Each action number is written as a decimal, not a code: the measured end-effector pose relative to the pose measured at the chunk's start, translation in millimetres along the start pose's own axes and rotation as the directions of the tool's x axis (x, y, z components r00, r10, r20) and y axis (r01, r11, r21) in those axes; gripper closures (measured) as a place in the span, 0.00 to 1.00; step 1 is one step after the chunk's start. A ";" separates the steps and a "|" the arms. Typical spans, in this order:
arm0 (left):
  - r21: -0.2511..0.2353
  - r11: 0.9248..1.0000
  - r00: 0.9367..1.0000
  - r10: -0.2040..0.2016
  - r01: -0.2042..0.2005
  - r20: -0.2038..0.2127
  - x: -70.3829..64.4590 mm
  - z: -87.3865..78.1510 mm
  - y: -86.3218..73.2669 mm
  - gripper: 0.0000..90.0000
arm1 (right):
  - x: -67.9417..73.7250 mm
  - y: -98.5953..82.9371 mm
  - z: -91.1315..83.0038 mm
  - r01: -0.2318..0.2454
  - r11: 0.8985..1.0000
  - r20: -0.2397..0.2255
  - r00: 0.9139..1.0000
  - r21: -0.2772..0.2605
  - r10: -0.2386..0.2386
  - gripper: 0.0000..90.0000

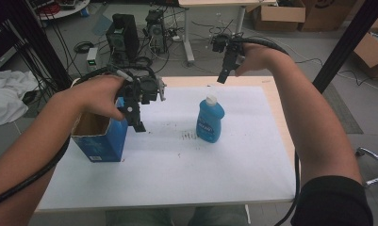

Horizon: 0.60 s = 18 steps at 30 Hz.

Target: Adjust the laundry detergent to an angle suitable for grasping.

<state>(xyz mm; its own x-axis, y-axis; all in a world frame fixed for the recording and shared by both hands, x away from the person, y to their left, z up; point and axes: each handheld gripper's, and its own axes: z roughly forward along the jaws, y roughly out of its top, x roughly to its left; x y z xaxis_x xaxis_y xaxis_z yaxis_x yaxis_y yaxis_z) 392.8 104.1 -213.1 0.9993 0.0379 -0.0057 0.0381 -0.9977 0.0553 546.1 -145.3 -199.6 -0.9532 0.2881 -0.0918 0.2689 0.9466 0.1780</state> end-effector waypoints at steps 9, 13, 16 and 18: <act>0.001 1.000 1.000 -0.005 0.005 0.010 -2.7 0.5 -2.9 0.00 | 0.4 1.1 1.5 0.000 1.000 0.000 1.000 0.010 0.000 0.00; 0.004 1.000 1.000 -0.008 0.008 0.011 -1.7 -0.6 -3.7 0.00 | 0.2 1.6 2.3 0.002 1.000 0.001 1.000 0.006 -0.002 0.00; -0.001 1.000 1.000 -0.011 0.011 0.009 0.8 -1.3 -4.5 0.00 | -0.8 2.0 2.3 0.009 1.000 0.000 1.000 0.009 -0.009 0.00; 0.000 1.000 1.000 -0.006 0.006 0.004 1.7 -0.1 -4.1 0.00 | -1.2 1.5 4.1 0.000 1.000 0.001 1.000 0.014 0.000 0.00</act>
<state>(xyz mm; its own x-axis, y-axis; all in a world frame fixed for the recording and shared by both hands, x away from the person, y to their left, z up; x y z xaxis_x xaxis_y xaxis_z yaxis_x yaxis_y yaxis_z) 394.4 108.3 -213.2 0.9990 0.0438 -0.0104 0.0443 -0.9975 0.0551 548.1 -143.7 -203.3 -0.9532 0.2879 -0.0927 0.2705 0.9485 0.1647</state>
